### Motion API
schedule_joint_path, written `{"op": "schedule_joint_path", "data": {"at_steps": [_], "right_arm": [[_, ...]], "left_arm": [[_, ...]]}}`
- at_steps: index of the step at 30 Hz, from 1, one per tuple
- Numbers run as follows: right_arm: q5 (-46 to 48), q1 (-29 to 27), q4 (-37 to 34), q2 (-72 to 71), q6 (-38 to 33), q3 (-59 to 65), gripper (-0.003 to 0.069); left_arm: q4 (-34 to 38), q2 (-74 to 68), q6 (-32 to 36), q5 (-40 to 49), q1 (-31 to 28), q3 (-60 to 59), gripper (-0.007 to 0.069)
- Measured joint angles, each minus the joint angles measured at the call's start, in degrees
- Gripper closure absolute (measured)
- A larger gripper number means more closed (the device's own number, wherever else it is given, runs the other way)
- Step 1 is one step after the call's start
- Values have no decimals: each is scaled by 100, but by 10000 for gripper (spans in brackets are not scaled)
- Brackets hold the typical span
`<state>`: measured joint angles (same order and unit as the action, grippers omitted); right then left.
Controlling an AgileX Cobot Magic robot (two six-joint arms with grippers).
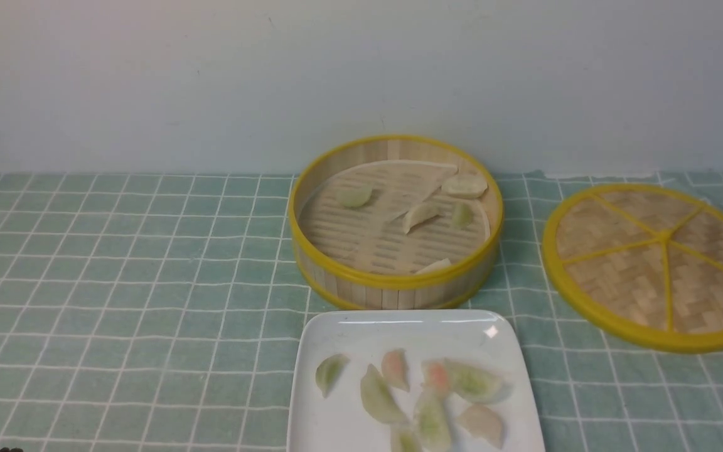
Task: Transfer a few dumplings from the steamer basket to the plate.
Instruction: Use the right arm to grab a dumpling from inside the steamer
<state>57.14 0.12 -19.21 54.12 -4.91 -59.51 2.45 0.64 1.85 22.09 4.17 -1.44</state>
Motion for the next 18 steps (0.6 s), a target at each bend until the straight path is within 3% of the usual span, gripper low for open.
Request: {"op": "schedule_joint_path", "data": {"at_steps": [6,12,18], "right_arm": [[739,284,-207,1790,-476,-1586,672],[1179,1446,720,3510,-31,-3253,666],[1435,2255,1371,4798,219,-4414,655]], "left_arm": [[0,0,0,0,0,0,631],[0,0,0,0,0,0,631],[0,0,0,0,0,0,631]]}}
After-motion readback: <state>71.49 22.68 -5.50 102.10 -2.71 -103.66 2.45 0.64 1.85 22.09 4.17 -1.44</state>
